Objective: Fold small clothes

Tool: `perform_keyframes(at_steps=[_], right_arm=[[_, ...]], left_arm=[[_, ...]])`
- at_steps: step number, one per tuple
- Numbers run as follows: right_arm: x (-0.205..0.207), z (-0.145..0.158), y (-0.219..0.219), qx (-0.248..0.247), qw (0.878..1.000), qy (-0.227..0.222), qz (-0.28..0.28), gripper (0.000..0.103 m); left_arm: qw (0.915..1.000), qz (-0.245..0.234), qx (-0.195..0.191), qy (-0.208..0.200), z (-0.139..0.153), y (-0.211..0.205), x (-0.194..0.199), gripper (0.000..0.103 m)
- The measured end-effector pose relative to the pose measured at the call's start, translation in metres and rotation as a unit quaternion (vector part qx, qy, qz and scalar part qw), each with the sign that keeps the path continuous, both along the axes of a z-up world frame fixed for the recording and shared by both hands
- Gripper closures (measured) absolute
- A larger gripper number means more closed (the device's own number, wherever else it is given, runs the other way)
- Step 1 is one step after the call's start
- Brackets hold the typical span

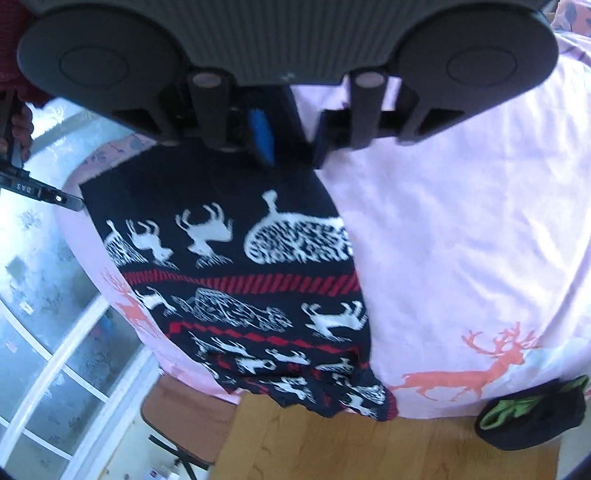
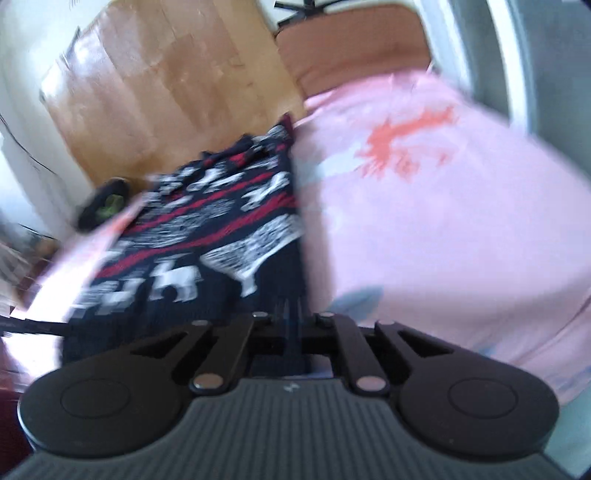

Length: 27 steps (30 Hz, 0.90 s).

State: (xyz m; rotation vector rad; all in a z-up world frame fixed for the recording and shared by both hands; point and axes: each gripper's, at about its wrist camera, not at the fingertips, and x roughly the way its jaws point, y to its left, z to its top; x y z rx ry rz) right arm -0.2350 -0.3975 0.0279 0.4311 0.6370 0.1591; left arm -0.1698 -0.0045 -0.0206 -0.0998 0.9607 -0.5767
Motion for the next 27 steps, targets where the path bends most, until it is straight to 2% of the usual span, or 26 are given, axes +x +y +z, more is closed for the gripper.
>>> perform_keyframes(at_steps=[1, 3, 4, 6, 7, 8, 9, 10, 14, 17, 20, 23, 25, 27], right_arm=[[0.0, -0.001, 0.0, 0.007, 1.0, 0.001, 0.008, 0.088], [0.0, -0.003, 0.003, 0.011, 1.0, 0.003, 0.011, 0.079], [0.001, -0.006, 0.003, 0.007, 1.0, 0.006, 0.008, 0.067], [0.001, -0.009, 0.01, -0.007, 1.0, -0.001, 0.008, 0.065], [0.001, -0.008, 0.014, -0.017, 1.0, -0.005, 0.014, 0.064], [0.0, -0.008, 0.018, -0.033, 0.999, -0.005, 0.022, 0.068], [0.001, -0.007, 0.019, -0.044, 0.999, -0.004, 0.028, 0.077], [0.004, -0.008, 0.018, -0.036, 0.998, 0.008, 0.041, 0.095], [0.005, -0.001, 0.005, 0.002, 0.999, 0.011, 0.048, 0.096], [0.008, 0.018, -0.008, 0.039, 0.998, -0.023, 0.04, 0.096], [0.023, 0.04, -0.019, 0.057, 0.996, -0.059, 0.028, 0.096], [0.06, 0.06, -0.024, 0.057, 0.994, -0.092, 0.029, 0.096], [0.099, 0.072, -0.025, 0.056, 0.993, -0.104, 0.024, 0.096], [0.148, 0.077, -0.027, 0.054, 0.993, -0.106, -0.003, 0.096]], left_arm=[[1.0, -0.006, -0.006, 0.002, 0.0, -0.001, -0.003, 0.054], [0.9998, -0.017, -0.009, 0.004, 0.0, -0.005, -0.006, 0.048], [0.9998, -0.019, -0.005, 0.001, -0.001, -0.008, -0.008, 0.047], [0.9998, -0.018, 0.002, -0.006, -0.001, -0.012, -0.01, 0.048], [0.9998, -0.017, 0.007, -0.01, -0.001, -0.013, -0.012, 0.06], [0.9997, -0.015, 0.016, -0.014, -0.001, -0.014, -0.013, 0.071], [0.9994, -0.013, 0.027, -0.014, -0.002, -0.015, -0.012, 0.093], [0.9995, -0.013, 0.027, -0.009, -0.002, -0.014, -0.01, 0.093], [0.9997, 0.001, -0.02, 0.014, 0.005, 0.003, 0.002, 0.094], [0.9972, 0.02, -0.071, 0.016, 0.02, 0.017, 0.015, 0.094], [0.9933, 0.041, -0.108, -0.006, 0.042, 0.026, 0.036, 0.094], [0.9885, 0.063, -0.133, -0.037, 0.069, 0.028, 0.073, 0.095], [0.9856, 0.088, -0.131, -0.06, 0.086, 0.023, 0.108, 0.095], [0.9819, 0.132, -0.117, -0.068, 0.09, 0.013, 0.152, 0.09]])
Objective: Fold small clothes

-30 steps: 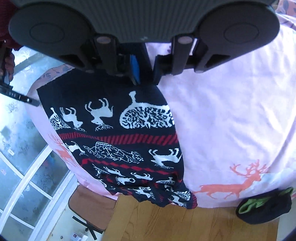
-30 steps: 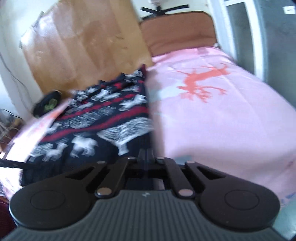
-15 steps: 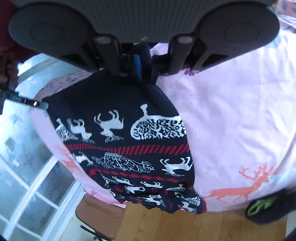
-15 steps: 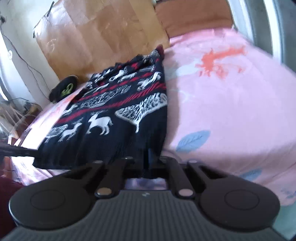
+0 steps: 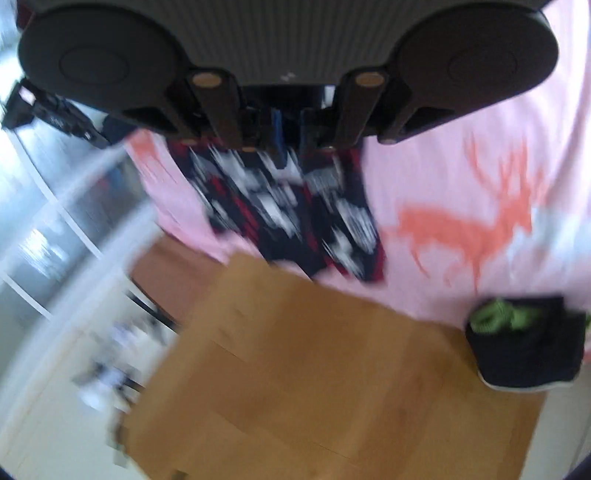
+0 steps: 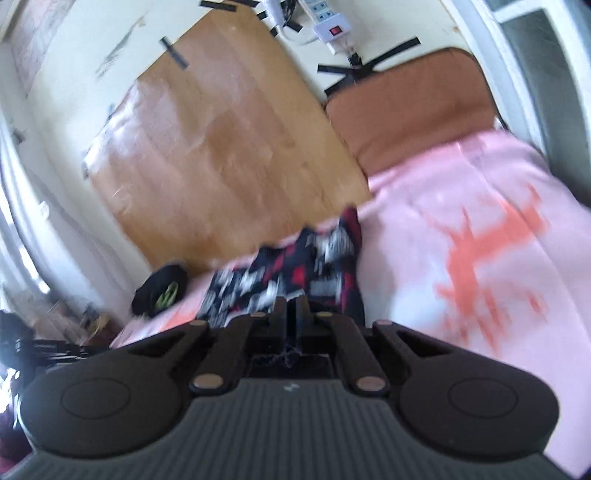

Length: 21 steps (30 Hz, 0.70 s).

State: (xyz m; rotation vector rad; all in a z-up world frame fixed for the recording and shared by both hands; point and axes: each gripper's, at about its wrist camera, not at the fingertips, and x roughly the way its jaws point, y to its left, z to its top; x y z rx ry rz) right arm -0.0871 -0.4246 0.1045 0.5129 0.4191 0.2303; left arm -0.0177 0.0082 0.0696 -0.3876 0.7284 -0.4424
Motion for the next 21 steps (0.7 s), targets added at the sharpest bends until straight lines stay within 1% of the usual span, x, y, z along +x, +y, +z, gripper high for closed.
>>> perform_keyframes(at_steps=[1, 2, 3, 4, 5, 6, 7, 9, 10, 11, 12, 14, 15, 16, 17, 18, 19, 20, 21], right_arm=[[0.026, -0.002, 0.0, 0.001, 1.0, 0.0, -0.021, 0.092], [0.048, -0.005, 0.0, -0.005, 0.999, 0.003, -0.04, 0.085], [0.065, -0.01, 0.0, -0.017, 0.998, 0.017, -0.053, 0.077], [0.076, -0.016, 0.0, -0.024, 0.997, 0.039, -0.067, 0.064], [0.074, -0.021, -0.003, -0.017, 0.996, 0.048, -0.074, 0.064], [0.066, -0.025, -0.008, -0.005, 0.997, 0.041, -0.063, 0.064], [0.055, -0.03, -0.012, 0.0, 0.998, 0.031, -0.045, 0.062], [0.033, -0.038, -0.017, -0.013, 0.998, 0.033, -0.042, 0.054], [0.024, -0.044, -0.018, -0.021, 0.998, 0.039, -0.041, 0.051], [0.017, -0.049, -0.018, -0.026, 0.998, 0.041, -0.035, 0.051], [0.014, -0.052, -0.017, -0.028, 0.998, 0.045, -0.031, 0.051], [0.014, -0.057, -0.012, -0.028, 0.998, 0.054, -0.025, 0.048], [0.017, -0.059, -0.011, -0.027, 0.998, 0.056, -0.021, 0.047], [0.021, -0.062, -0.009, -0.026, 0.998, 0.059, -0.018, 0.046], [0.029, -0.063, -0.007, -0.026, 0.998, 0.063, -0.017, 0.046], [0.037, -0.065, -0.004, -0.026, 0.997, 0.068, -0.014, 0.046], [0.042, -0.067, 0.0, -0.028, 0.997, 0.072, -0.008, 0.056], [0.044, -0.069, 0.002, -0.034, 0.997, 0.071, -0.01, 0.094], [0.047, -0.067, 0.003, -0.04, 0.997, 0.068, -0.018, 0.091]], left_arm=[[0.9995, 0.026, 0.018, -0.001, -0.003, -0.006, 0.018, 0.081], [0.9971, 0.059, 0.047, 0.008, -0.01, -0.01, 0.036, 0.076], [0.993, 0.088, 0.074, 0.029, -0.019, -0.012, 0.046, 0.075], [0.9909, 0.095, 0.081, 0.05, -0.029, -0.011, 0.05, 0.075], [0.9932, 0.077, 0.069, 0.054, -0.039, -0.007, 0.046, 0.073], [0.9949, 0.06, 0.062, 0.052, -0.047, -0.003, 0.038, 0.065], [0.9948, 0.057, 0.064, 0.056, -0.053, 0.0, 0.03, 0.056], [0.996, 0.042, 0.058, 0.055, -0.062, 0.005, 0.015, 0.049], [0.9968, 0.027, 0.052, 0.054, -0.065, 0.005, 0.008, 0.047], [0.9972, 0.017, 0.049, 0.053, -0.065, 0.005, 0.005, 0.046], [0.9974, 0.009, 0.051, 0.05, -0.065, 0.002, 0.003, 0.044], [0.9977, -0.011, 0.054, 0.04, -0.063, -0.005, 0.002, 0.036], [0.9975, -0.02, 0.057, 0.036, -0.063, -0.01, 0.004, 0.026], [0.9973, -0.026, 0.061, 0.033, -0.064, -0.017, 0.006, 0.026], [0.9969, -0.03, 0.067, 0.03, -0.066, -0.024, 0.009, 0.029], [0.9962, -0.033, 0.076, 0.027, -0.068, -0.03, 0.013, 0.051], [0.995, -0.031, 0.091, 0.026, -0.07, -0.036, 0.018, 0.089], [0.9933, -0.019, 0.109, 0.031, -0.071, -0.038, 0.021, 0.093], [0.9942, -0.013, 0.103, 0.026, -0.069, -0.036, 0.021, 0.094]])
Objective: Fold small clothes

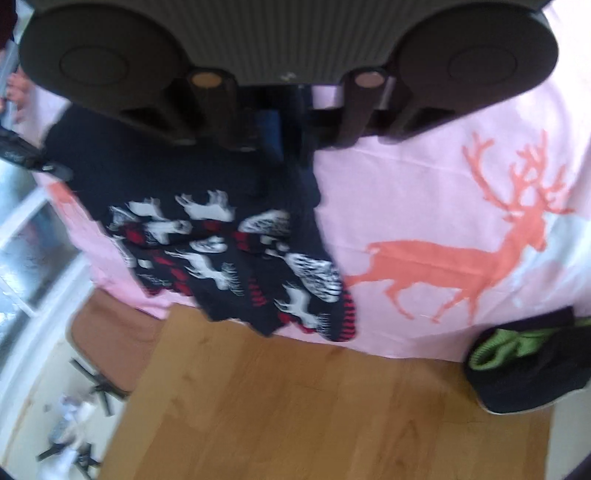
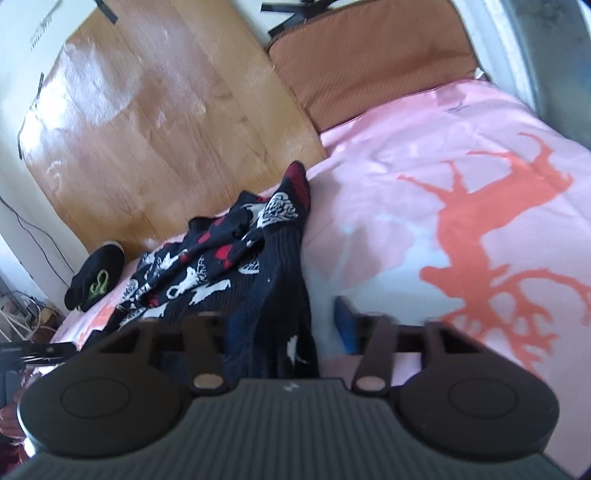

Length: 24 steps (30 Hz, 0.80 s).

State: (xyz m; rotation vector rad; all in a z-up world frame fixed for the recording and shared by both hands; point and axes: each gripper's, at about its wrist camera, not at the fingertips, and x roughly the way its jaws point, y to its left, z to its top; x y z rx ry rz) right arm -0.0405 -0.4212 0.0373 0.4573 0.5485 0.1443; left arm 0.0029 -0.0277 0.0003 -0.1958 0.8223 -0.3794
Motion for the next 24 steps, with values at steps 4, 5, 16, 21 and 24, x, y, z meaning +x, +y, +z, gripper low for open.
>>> perform_keyframes(at_steps=[4, 5, 16, 21, 24], right_arm=[[-0.017, 0.02, 0.008, -0.015, 0.995, -0.097, -0.009, 0.092], [-0.018, 0.023, 0.01, -0.019, 0.993, -0.115, -0.012, 0.092], [-0.003, 0.004, 0.003, -0.03, 0.998, -0.039, -0.046, 0.055], [-0.041, 0.003, -0.019, 0.016, 0.998, -0.041, -0.046, 0.049], [-0.049, -0.01, -0.026, 0.08, 0.996, -0.01, -0.046, 0.048]], left_arm=[[0.9965, 0.002, -0.022, -0.081, 0.024, 0.009, -0.015, 0.094], [0.9948, 0.007, -0.016, -0.1, 0.029, 0.007, -0.015, 0.094], [0.9967, 0.04, 0.024, -0.067, 0.001, 0.01, 0.004, 0.052], [0.9971, 0.037, -0.052, -0.041, 0.013, 0.046, -0.031, 0.047], [0.9966, 0.02, -0.078, 0.02, 0.003, 0.045, -0.036, 0.047]])
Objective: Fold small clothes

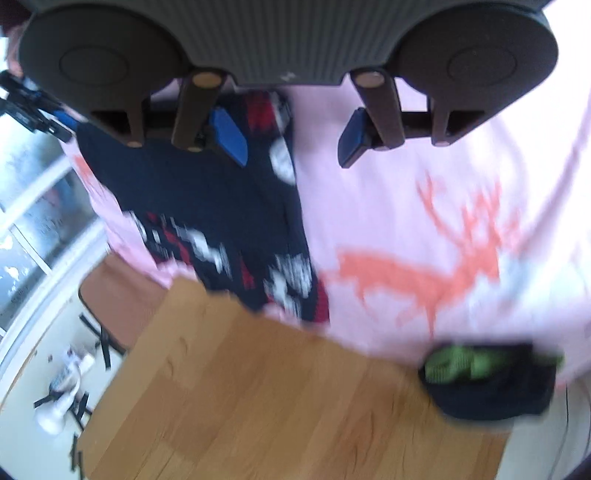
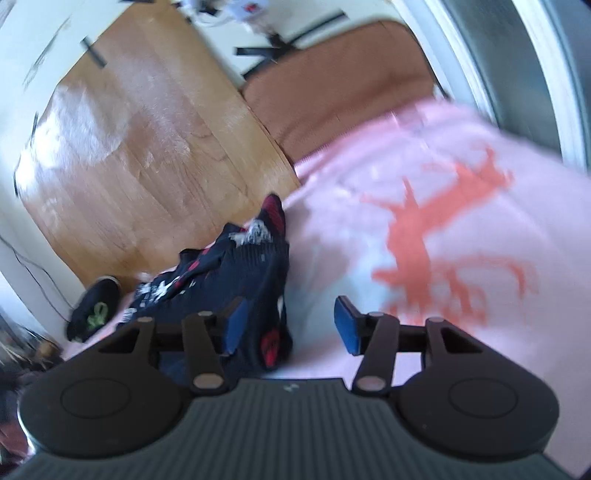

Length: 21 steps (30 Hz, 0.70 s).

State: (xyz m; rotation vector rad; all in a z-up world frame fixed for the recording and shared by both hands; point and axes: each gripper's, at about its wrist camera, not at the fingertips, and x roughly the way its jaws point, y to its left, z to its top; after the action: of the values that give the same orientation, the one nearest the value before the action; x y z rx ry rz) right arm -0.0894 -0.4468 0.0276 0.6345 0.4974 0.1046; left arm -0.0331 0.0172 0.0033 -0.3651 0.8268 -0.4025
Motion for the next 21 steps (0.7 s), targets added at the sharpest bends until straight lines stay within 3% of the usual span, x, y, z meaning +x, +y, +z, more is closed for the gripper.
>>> perform_keyframes(at_steps=[2, 5, 7, 11, 12, 15, 17, 18, 19, 21], right_arm=[[-0.006, -0.002, -0.001, 0.039, 0.999, 0.008, 0.004, 0.048], [-0.015, 0.002, 0.003, 0.056, 0.998, 0.019, 0.014, 0.048], [-0.02, 0.005, 0.006, 0.068, 0.997, 0.027, 0.026, 0.048], [-0.01, 0.0, 0.013, 0.096, 0.994, 0.038, 0.031, 0.047], [-0.005, -0.004, 0.015, 0.1, 0.994, 0.045, 0.022, 0.047], [0.008, -0.01, 0.021, 0.117, 0.992, 0.039, 0.004, 0.047], [0.016, -0.009, 0.026, 0.11, 0.993, 0.036, -0.014, 0.05], [0.02, -0.01, 0.027, 0.104, 0.994, 0.035, -0.018, 0.059], [0.023, -0.011, 0.027, 0.093, 0.994, 0.044, -0.022, 0.084], [0.021, -0.01, 0.026, 0.087, 0.995, 0.04, -0.022, 0.085]], left_arm=[[0.9984, -0.007, -0.033, 0.046, -0.012, 0.001, -0.001, 0.047], [0.9906, -0.008, -0.105, 0.088, -0.026, 0.005, -0.003, 0.043], [0.987, -0.011, -0.131, 0.093, -0.031, 0.001, -0.002, 0.034], [0.9847, 0.0, -0.151, 0.087, -0.037, -0.012, 0.011, 0.033], [0.9838, 0.006, -0.157, 0.086, -0.038, -0.012, 0.015, 0.037], [0.9866, 0.028, -0.128, 0.098, -0.041, -0.01, 0.024, 0.083], [0.9837, 0.029, -0.142, 0.106, -0.044, -0.001, 0.024, 0.086], [0.9842, 0.033, -0.138, 0.106, -0.042, 0.002, 0.024, 0.089], [0.9851, 0.034, -0.134, 0.101, -0.038, 0.005, 0.022, 0.089], [0.9862, 0.032, -0.138, 0.085, -0.026, 0.015, 0.015, 0.09]])
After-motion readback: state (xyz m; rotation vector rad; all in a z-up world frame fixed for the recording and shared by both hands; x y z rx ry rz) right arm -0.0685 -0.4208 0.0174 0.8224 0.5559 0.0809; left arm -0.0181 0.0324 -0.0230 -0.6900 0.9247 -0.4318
